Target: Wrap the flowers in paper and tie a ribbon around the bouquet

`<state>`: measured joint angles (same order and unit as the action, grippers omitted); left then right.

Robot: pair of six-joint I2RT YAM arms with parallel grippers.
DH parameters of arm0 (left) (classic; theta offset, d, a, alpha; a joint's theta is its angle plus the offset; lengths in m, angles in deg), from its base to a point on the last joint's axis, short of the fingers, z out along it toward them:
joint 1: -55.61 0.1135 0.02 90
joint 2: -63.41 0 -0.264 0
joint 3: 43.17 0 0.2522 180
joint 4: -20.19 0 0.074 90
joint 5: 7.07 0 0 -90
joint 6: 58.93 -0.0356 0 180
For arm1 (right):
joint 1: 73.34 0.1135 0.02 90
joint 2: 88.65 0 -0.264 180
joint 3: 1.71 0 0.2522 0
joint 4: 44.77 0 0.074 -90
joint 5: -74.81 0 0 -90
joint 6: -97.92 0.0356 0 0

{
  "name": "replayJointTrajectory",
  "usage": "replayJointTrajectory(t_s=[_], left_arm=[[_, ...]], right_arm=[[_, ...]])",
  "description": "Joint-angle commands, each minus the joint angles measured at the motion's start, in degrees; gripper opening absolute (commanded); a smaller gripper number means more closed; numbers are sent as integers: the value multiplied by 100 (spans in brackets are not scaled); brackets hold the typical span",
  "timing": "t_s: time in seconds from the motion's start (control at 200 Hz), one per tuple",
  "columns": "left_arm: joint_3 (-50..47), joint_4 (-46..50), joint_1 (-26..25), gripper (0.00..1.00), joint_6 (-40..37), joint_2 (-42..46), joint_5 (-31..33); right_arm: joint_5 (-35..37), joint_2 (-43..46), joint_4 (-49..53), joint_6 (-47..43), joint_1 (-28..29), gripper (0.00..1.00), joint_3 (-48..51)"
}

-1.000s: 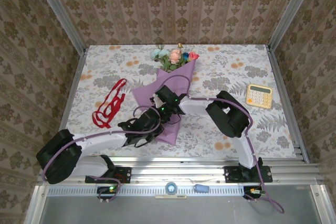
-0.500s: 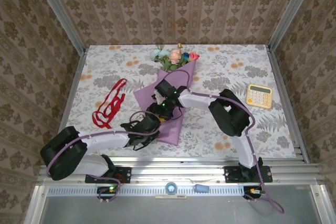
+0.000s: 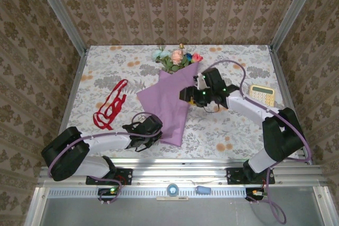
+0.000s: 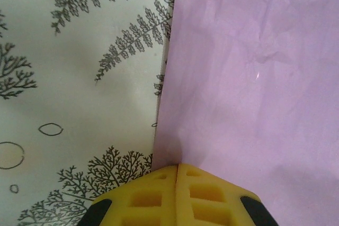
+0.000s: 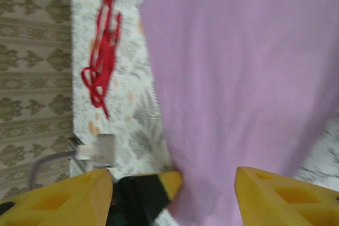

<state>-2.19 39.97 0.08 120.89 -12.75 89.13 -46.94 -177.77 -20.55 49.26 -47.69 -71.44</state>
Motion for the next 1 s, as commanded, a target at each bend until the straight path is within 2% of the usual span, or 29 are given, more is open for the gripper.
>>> replayJointTrajectory(t_s=[0.0, 0.165, 0.28, 0.435, 0.635, 0.79, 0.995], left_arm=[[-323, 765, -66, 0, 79, -318, -435], [-288, 839, -64, 0, 51, -346, -431], [-287, 872, -69, 0, 60, -331, -415], [-268, 882, -64, 0, 44, -357, -400], [-243, 911, -64, 0, 36, -397, -385], [42, 1384, -96, 0, -109, -49, -239], [1025, 2552, -139, 25, -486, 806, 61]], right_arm=[[-77, -43, -656, 168, 72, 63, 776], [-95, -224, -1516, 398, 106, 62, 1457], [-161, -517, -1726, 399, 239, 60, 1448], [-188, -945, -2114, 541, 425, 51, 1354], [-57, -1139, -2199, 673, 575, 40, 1261], [116, -1011, -1898, 582, 668, 20, 1090], [582, -685, -1036, 275, 816, 3, 763]])
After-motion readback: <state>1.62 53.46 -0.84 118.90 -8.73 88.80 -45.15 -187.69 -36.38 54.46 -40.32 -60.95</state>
